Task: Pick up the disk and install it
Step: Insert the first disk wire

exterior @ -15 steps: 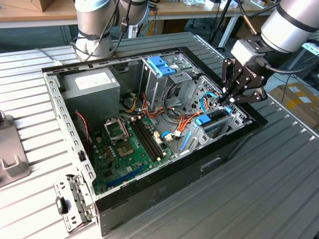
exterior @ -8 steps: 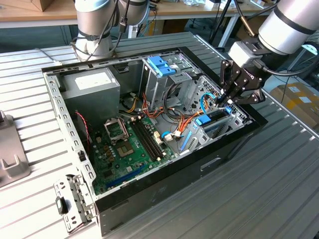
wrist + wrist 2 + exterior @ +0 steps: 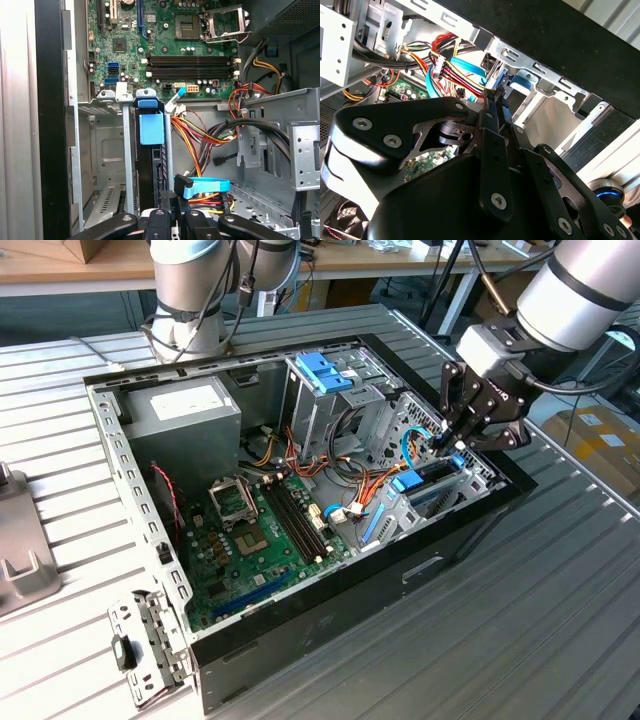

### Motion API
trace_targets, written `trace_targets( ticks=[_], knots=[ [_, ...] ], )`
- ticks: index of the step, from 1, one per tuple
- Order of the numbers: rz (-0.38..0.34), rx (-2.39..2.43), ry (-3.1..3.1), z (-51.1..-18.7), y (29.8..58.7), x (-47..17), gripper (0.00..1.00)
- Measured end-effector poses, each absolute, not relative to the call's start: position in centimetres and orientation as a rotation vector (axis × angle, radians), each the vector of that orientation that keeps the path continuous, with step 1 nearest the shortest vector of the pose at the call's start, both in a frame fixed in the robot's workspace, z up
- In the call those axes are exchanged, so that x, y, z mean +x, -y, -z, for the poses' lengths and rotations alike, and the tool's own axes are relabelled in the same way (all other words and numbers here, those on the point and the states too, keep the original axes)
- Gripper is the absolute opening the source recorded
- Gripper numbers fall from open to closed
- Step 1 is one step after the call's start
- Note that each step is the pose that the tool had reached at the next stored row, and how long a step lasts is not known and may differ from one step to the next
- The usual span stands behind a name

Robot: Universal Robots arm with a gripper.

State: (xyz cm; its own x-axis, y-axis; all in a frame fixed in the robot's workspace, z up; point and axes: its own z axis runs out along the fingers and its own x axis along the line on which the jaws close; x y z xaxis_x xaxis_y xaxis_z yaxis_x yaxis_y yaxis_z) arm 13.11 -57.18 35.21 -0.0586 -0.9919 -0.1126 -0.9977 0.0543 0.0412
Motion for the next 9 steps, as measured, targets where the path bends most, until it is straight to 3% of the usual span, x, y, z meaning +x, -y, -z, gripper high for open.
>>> trace_targets(
  ticks=[9],
  knots=[
    [-0.166, -2.118, -2.241, -35.12, 57.46, 13.03, 0.17]
  ],
)
